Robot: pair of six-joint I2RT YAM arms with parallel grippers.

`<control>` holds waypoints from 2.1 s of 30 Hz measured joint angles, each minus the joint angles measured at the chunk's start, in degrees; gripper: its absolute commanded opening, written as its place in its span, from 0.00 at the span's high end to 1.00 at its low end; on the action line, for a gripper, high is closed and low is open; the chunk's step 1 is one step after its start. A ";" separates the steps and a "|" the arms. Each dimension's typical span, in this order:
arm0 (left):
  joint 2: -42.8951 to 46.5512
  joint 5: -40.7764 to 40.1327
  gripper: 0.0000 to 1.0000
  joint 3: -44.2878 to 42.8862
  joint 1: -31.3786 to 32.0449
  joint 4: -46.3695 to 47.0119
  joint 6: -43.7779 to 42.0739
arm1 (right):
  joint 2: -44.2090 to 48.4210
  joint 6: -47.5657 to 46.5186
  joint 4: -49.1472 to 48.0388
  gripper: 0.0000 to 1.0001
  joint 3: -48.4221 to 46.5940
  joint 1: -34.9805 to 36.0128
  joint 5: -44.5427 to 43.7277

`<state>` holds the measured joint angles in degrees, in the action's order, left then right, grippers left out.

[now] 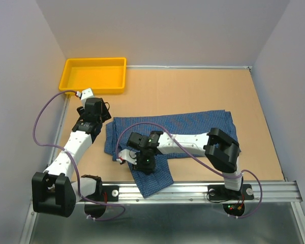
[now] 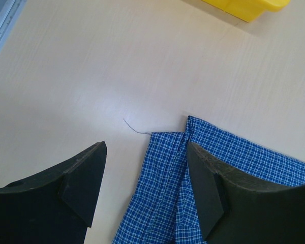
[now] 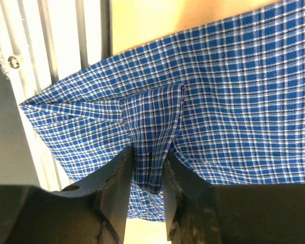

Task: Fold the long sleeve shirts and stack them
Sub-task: Fold the shirt

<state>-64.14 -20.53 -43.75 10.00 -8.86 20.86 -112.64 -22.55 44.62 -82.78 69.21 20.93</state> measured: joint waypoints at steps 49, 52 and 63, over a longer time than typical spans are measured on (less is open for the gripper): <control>-0.68 2.82 0.24 0.00 0.00 0.00 -0.07 | 28.22 50.36 -13.42 0.99 20.65 -41.94 -30.38; -0.68 3.28 0.24 0.00 0.00 0.00 -0.07 | 30.25 53.86 -13.70 0.99 24.11 -44.81 -31.63; -1.07 4.50 0.24 0.00 0.00 0.02 -0.46 | 34.10 59.78 -18.32 0.99 30.01 -52.04 -34.10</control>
<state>-65.21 -16.03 -43.75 10.00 -8.84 20.40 -78.54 37.23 26.30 -52.77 17.17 -13.17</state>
